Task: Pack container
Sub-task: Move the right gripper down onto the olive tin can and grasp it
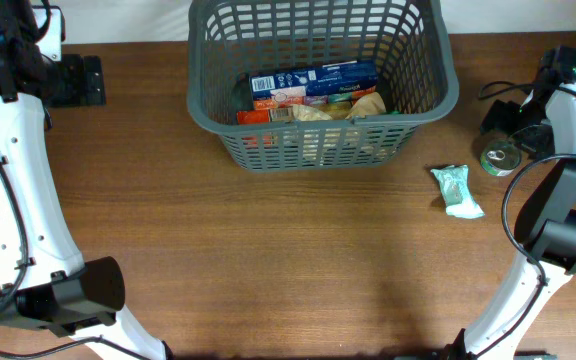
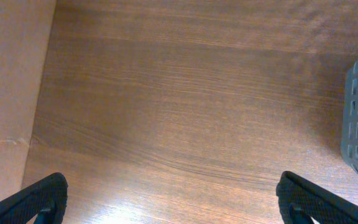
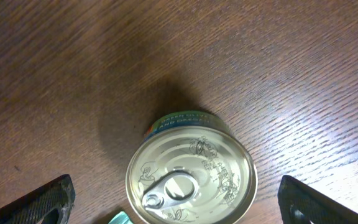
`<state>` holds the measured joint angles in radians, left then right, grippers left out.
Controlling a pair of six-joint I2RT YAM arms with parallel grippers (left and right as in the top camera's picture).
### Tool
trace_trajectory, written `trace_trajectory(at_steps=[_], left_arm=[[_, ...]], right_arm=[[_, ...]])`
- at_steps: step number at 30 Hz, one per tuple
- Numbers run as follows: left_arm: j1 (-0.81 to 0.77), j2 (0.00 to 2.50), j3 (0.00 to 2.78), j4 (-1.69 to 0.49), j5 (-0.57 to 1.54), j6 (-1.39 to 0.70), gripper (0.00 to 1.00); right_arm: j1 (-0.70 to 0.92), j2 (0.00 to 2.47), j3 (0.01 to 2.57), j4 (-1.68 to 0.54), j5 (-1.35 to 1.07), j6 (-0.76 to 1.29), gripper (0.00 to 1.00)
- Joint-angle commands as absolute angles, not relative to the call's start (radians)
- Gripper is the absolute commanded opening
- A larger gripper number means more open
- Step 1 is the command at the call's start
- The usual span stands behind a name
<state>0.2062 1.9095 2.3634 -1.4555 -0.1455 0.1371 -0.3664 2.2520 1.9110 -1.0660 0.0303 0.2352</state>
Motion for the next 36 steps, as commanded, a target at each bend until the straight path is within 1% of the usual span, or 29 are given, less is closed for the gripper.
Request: trace_trajectory(at_steps=[1, 9, 35, 36], left_arm=[[0.212, 1.904, 2.360, -1.456, -0.138, 0.128, 0.99], [0.212, 1.904, 2.360, -1.456, -0.138, 0.128, 0.99], [0.212, 1.904, 2.360, -1.456, -0.138, 0.128, 0.99], [0.212, 1.904, 2.360, -1.456, -0.138, 0.128, 0.99]], right_arm=[[-0.369, 2.269, 1.886, -1.059, 0.057, 0.237, 0.99], [-0.368, 2.301, 1.835, -1.019, 0.057, 0.236, 0.99], [-0.369, 2.363, 1.832, -0.967, 0.057, 0.218, 1.00], [-0.369, 2.363, 1.832, -0.967, 0.057, 0.218, 0.96]])
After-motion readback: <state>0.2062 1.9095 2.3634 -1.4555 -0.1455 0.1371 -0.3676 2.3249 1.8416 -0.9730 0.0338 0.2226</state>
